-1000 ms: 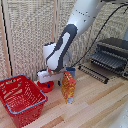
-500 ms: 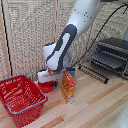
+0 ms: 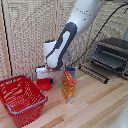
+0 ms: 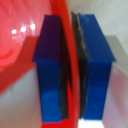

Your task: Extend the gripper towards the oven tray handle. Grasp the handle and carefully pull the tray out of the oven. Move the gripper above the red bowl. Grab the red bowl gently. Lift the bowl and place it onto the oven tray.

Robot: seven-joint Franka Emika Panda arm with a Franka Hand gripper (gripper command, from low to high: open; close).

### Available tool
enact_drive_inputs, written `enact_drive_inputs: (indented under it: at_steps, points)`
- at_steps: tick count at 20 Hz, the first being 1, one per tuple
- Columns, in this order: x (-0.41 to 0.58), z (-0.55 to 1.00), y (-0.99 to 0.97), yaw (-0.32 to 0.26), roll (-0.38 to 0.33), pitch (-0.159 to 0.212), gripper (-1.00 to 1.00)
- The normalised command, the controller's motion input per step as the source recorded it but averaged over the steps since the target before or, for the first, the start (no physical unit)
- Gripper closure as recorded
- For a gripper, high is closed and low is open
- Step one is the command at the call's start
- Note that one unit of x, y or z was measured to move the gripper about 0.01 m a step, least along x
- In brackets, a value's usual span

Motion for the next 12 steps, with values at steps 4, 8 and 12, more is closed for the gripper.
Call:
enact_drive_inputs:
  at_steps: [4,8,12]
  points:
    - [0.048,0.35,0.01,-0.299,0.000,-0.107,1.00]
    - [0.093,0.71,-0.03,-0.272,0.021,-0.008,1.00]
    - [0.069,0.90,-0.21,-0.205,0.054,0.060,1.00]
